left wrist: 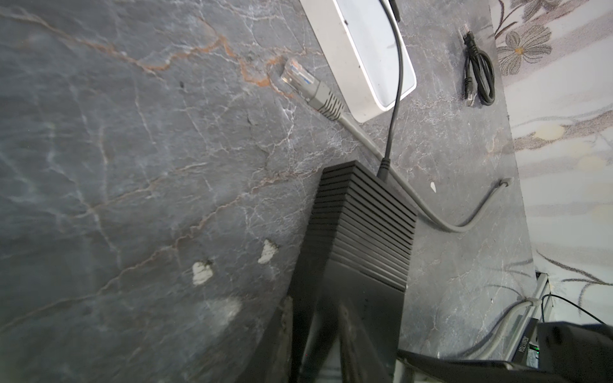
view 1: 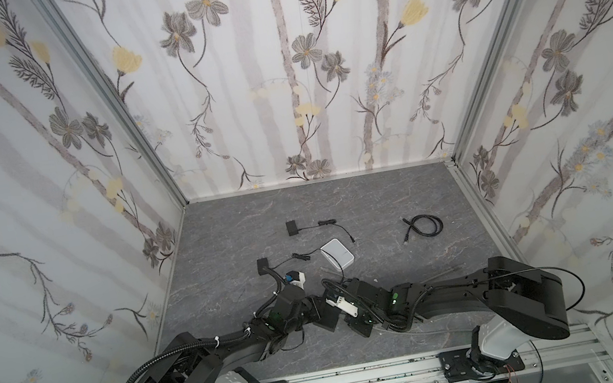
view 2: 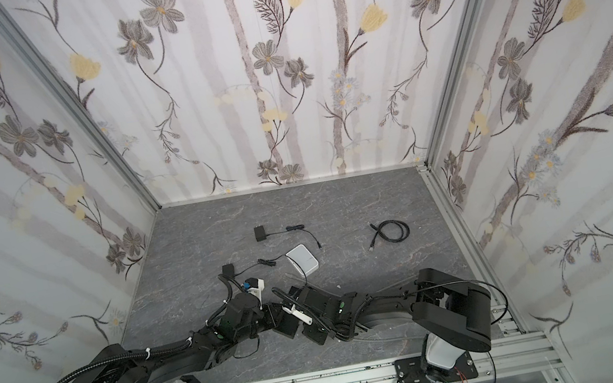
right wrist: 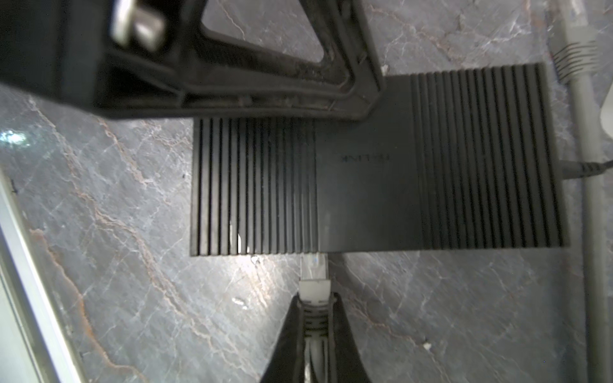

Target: Insert the plug into the switch port

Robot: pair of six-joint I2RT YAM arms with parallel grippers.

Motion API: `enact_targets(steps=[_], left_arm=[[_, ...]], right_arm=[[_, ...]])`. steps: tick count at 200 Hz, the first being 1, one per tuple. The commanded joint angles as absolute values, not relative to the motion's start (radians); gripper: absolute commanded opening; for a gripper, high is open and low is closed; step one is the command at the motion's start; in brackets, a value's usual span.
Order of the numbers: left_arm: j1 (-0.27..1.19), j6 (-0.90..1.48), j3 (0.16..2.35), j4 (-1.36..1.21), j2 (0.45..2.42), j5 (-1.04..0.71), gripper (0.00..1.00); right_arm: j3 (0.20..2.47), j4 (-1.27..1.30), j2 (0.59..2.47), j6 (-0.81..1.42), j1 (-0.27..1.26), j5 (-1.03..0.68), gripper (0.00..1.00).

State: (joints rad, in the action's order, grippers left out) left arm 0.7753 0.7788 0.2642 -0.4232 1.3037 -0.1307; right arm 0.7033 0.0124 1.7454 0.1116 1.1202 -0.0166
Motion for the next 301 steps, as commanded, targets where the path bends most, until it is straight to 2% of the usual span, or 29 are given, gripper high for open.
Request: enact_targets(steps=[1, 46, 74, 112, 146, 171, 209, 233, 271, 301], left_arm=[[0.795, 0.787, 0.250, -0.280, 1.304, -0.374, 0.24], [0.796, 0.788, 0.245, -0.271, 1.287, -0.367, 0.24], [0.796, 0.791, 0.242, -0.270, 1.273, -0.364, 0.24], [0.796, 0.806, 0.237, -0.258, 1.252, -0.353, 0.24], [0.795, 0.801, 0.267, -0.193, 1.204, -0.322, 0.24], [0.780, 0.780, 0.307, -0.079, 1.175, -0.277, 0.32], [0.699, 0.762, 0.378, 0.147, 1.092, -0.218, 0.72], [0.600, 0.768, 0.404, 0.264, 1.019, -0.211, 0.77], [0.506, 0.790, 0.397, 0.347, 0.813, -0.199, 0.77], [0.461, 0.771, 0.401, 0.381, 0.756, -0.223, 0.77]], right_arm=[[0.741, 0.677, 1.771, 0.110, 1.117, -0.014, 0.00], [0.802, 0.630, 1.714, 0.077, 1.108, -0.003, 0.00], [0.787, 0.636, 1.742, 0.095, 1.105, -0.014, 0.00], [0.649, 0.730, 1.724, 0.167, 1.117, -0.027, 0.00], [0.593, 0.660, 1.691, 0.157, 1.129, 0.003, 0.00], [0.582, 0.574, 1.685, 0.141, 1.136, -0.010, 0.00], [0.615, 0.435, 1.711, 0.140, 1.158, 0.008, 0.00], [0.632, 0.407, 1.737, 0.146, 1.174, 0.021, 0.00], [0.637, 0.412, 1.776, 0.170, 1.190, 0.019, 0.00], [0.661, 0.383, 1.814, 0.167, 1.201, 0.009, 0.00]])
